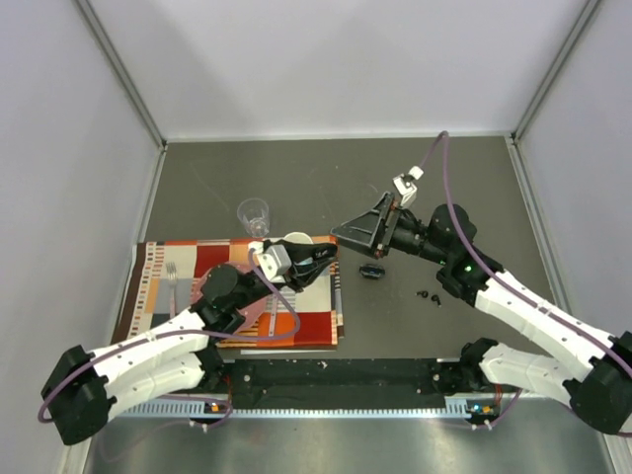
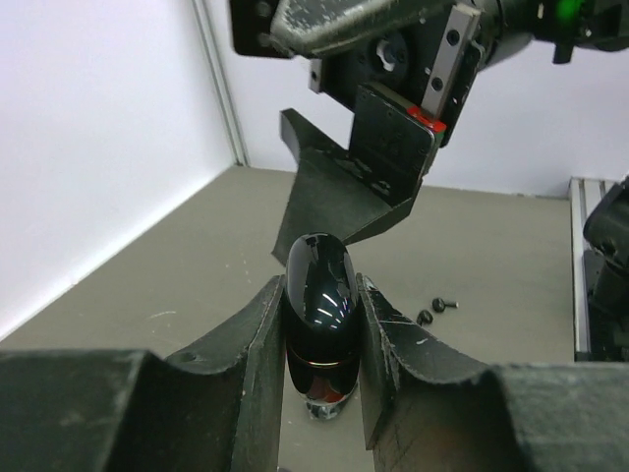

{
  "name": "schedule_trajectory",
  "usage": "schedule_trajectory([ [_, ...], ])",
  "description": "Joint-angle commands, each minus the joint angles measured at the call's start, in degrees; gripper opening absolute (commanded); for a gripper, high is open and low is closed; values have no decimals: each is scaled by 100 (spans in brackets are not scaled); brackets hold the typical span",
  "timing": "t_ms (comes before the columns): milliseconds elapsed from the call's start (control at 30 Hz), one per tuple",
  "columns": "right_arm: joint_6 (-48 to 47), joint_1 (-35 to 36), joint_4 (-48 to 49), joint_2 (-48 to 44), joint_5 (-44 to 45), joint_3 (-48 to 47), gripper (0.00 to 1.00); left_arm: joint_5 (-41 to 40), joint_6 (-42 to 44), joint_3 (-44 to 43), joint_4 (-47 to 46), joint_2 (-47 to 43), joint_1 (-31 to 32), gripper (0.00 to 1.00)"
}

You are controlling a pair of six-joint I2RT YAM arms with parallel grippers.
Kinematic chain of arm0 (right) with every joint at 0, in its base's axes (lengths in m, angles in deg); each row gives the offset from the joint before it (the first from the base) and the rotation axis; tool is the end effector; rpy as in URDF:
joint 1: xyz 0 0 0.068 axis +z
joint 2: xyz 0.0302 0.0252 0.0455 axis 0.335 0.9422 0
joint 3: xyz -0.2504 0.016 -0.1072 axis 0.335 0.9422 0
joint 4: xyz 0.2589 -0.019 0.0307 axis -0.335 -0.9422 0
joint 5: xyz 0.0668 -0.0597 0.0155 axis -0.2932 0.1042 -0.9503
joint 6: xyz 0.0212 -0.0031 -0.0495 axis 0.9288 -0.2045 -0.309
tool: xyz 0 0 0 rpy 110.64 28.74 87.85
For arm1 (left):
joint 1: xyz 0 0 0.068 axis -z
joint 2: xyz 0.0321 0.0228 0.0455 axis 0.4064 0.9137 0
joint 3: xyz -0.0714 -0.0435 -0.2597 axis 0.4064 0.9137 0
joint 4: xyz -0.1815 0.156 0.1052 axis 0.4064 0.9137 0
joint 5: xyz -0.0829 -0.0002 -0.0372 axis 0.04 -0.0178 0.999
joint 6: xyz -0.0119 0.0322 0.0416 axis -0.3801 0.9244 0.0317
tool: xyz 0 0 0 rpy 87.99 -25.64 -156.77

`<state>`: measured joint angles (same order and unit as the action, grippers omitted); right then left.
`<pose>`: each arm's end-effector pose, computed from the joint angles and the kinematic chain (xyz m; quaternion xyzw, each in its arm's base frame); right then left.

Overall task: Insert the wireless bluetooth earbuds into the charging case
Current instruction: Pick up the charging case at the center of the board.

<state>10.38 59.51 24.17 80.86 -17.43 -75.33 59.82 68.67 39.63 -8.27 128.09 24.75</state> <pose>0.1704 0.1617 0.3421 0.0209 0.7040 0.6479 0.2902 0.1207 -0.1525 0.2906 0.3546 0.4750 -0.3900 0.7047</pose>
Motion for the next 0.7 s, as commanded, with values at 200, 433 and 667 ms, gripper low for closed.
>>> schedule_trajectory([
  [200,-212,-39,223,409,-777,-119,93,552,224,-588,15,374,-39,0],
  [433,-389,-39,9,505,-662,-137,92,684,312,-791,59,523,-48,0],
  [667,-161,-39,660,585,-969,13,67,711,304,-852,-2,682,-83,0],
])
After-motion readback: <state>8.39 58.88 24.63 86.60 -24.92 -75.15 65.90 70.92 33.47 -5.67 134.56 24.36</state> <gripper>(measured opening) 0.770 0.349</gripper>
